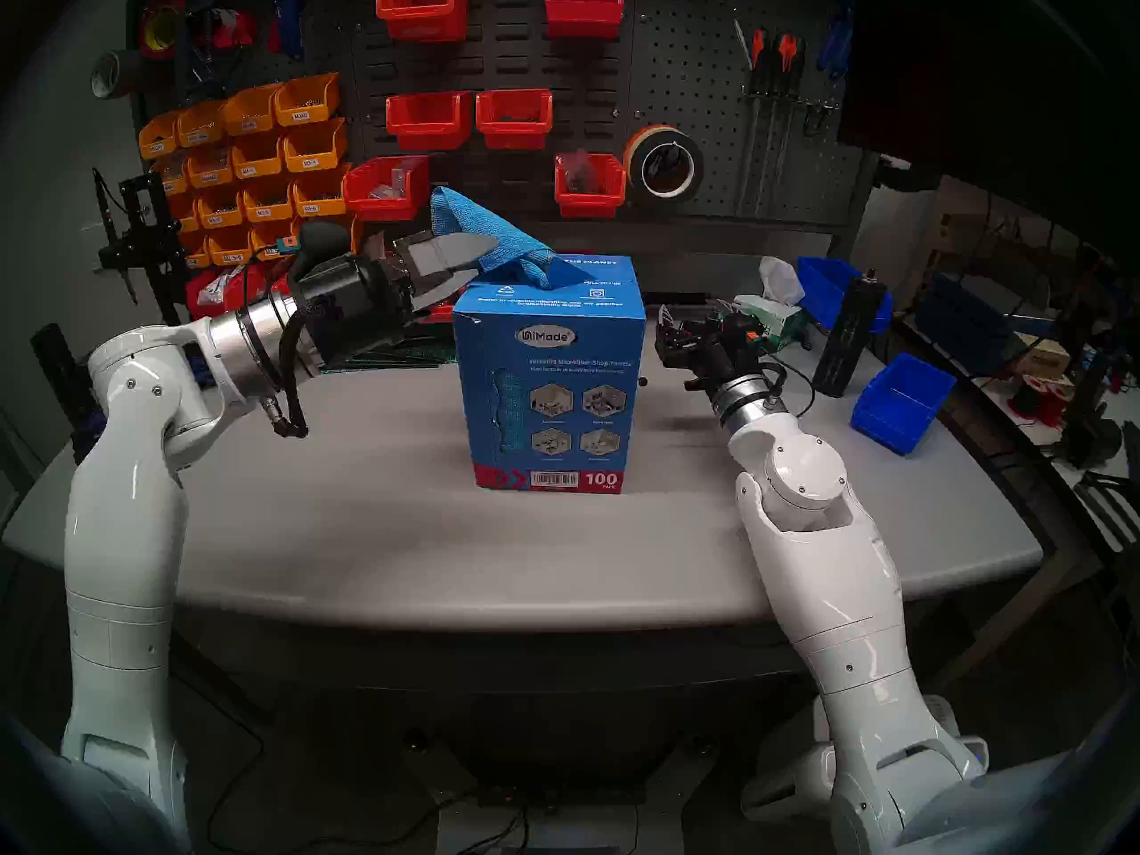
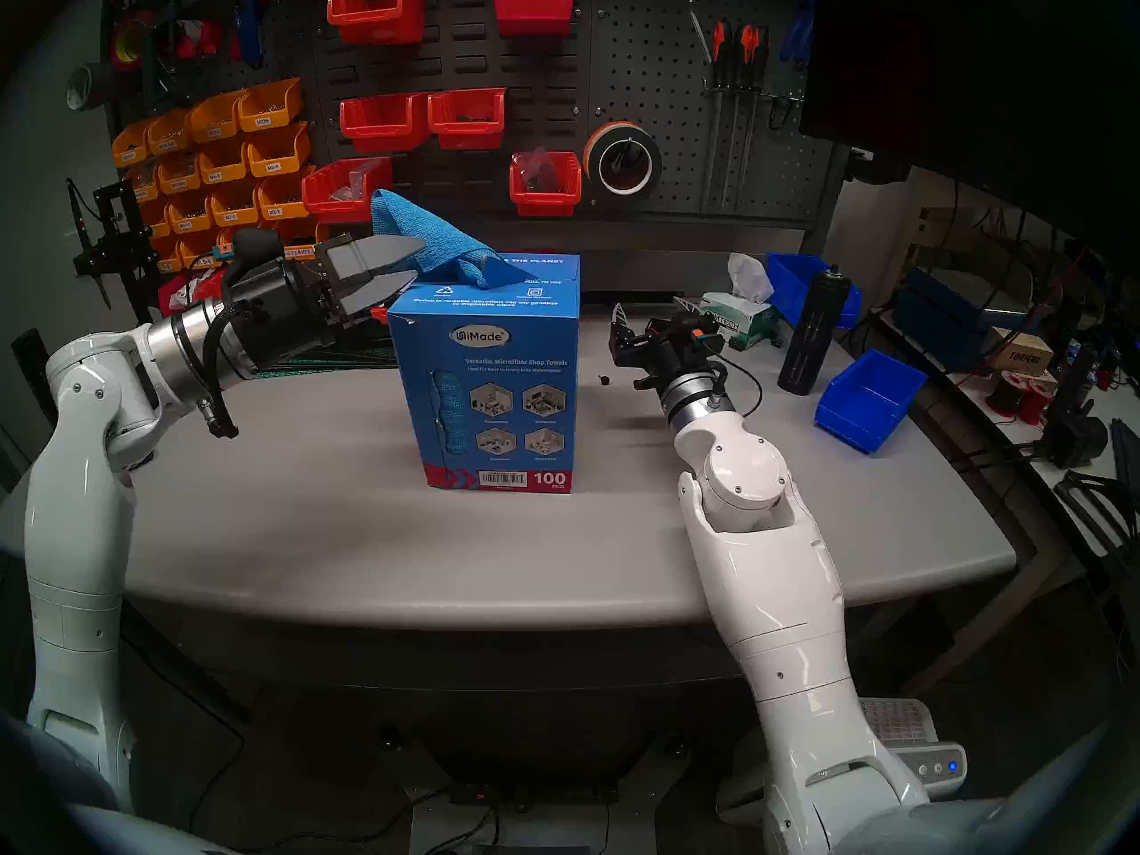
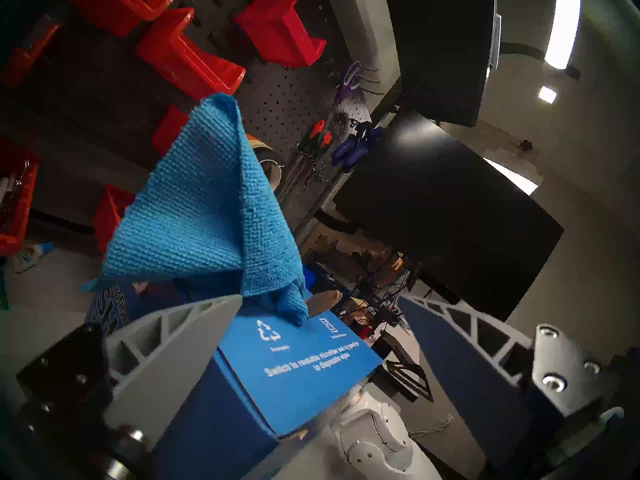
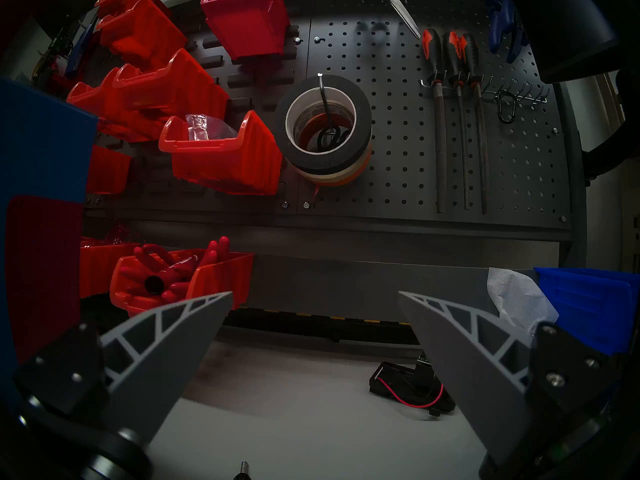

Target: Take out a shop towel

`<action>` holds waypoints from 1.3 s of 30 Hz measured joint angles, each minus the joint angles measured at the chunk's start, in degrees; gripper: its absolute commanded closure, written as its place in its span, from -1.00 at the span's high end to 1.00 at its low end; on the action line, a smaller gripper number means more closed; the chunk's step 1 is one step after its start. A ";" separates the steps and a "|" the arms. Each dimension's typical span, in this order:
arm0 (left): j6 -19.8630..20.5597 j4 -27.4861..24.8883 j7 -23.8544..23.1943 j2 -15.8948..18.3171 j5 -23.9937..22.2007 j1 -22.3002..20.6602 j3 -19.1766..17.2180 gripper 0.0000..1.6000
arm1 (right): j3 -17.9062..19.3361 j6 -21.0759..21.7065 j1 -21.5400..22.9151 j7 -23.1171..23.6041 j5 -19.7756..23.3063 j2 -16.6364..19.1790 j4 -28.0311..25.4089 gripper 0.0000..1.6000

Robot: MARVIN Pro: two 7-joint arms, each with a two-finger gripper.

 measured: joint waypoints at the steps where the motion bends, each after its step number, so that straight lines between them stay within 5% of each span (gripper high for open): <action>1: -0.05 0.20 0.00 0.08 0.32 -0.19 0.19 1.00 | 0.00 0.00 0.00 0.00 0.00 0.00 0.00 1.00; 39: -6.55 5.44 -1.24 0.39 9.62 -5.13 6.90 1.00 | 0.00 0.00 -0.01 0.00 0.00 0.00 0.00 1.00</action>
